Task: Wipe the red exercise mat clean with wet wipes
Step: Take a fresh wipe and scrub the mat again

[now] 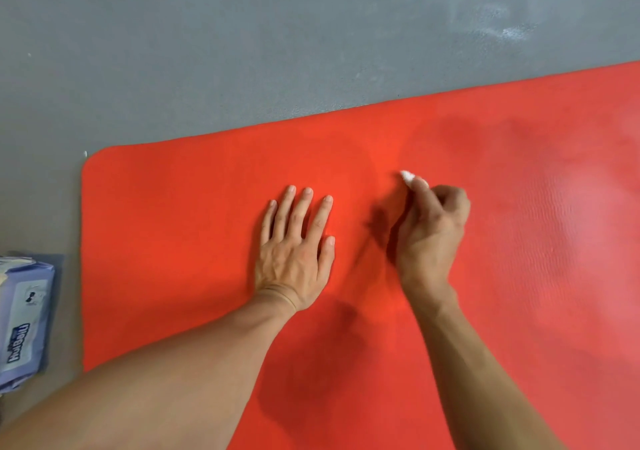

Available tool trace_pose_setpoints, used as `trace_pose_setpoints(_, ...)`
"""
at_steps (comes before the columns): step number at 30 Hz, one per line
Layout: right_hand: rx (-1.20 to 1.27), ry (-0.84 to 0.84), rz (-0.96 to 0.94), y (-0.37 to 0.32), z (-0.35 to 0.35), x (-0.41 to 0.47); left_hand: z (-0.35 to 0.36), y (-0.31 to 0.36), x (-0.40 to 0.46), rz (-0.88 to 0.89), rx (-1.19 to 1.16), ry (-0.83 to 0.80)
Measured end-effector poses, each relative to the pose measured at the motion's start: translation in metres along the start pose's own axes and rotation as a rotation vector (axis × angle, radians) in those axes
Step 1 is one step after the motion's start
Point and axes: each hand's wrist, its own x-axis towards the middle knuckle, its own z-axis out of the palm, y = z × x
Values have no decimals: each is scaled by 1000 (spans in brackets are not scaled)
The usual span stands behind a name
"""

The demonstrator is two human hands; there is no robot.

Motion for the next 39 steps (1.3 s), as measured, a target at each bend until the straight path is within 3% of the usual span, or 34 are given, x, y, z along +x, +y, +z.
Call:
trace_pose_setpoints(2, 147, -104, 35, -22, 14, -28, 0, -1, 0, 4, -9, 8)
trace_pose_setpoints(4, 125, -302, -165, -32, 14, -56, 0, -1, 0, 3, -17, 9)
trace_pose_setpoints(6, 119, -370, -281, -21, 6, -45, 0, 0, -1, 0, -11, 2)
trace_pose_setpoints(11, -115, 17, -61, 23, -12, 45, 1, -1, 0, -1, 14, -12)
trace_pose_setpoints(13, -81, 34, 0, 11, -1, 37, 1, -1, -1, -1, 12, -13)
trace_pose_setpoints(15, 58, -138, -11, -14, 17, 1, 1, -1, -1, 7, 5, -8)
trace_pose_setpoints(17, 94, -333, -200, -32, 24, -36, 0, -1, 0, 0, -5, -4)
trace_pose_setpoints(19, 80, -421, -363, -27, 16, -33, 0, 0, 1, -4, 0, -11)
trace_pose_setpoints(21, 61, -367, -367, -11, 6, -1, -1, 0, 0, 4, 9, -11)
trace_pose_setpoints(23, -37, -134, -232, 5, -1, 35, -1, -1, 0, 9, 8, -10)
trace_pose_setpoints(25, -56, -15, -78, 6, 6, 45, 0, -1, 0, 5, 6, -11)
trace_pose_setpoints(28, 62, -243, -52, -30, 28, 5, -1, 0, -1, 6, -10, -10)
trace_pose_setpoints(31, 72, -486, -403, -37, 22, -12, -1, -1, 1, 5, -8, -7)
trace_pose_setpoints(33, 50, -410, -414, -21, 10, 20, -2, 0, 1, 4, -4, -9)
trace_pose_setpoints(37, -80, 8, -73, 5, 4, 67, -1, -1, 1, 9, -6, -12)
trace_pose_setpoints(39, 8, -29, 10, -18, 17, 54, -1, -1, 1, 10, -19, -10)
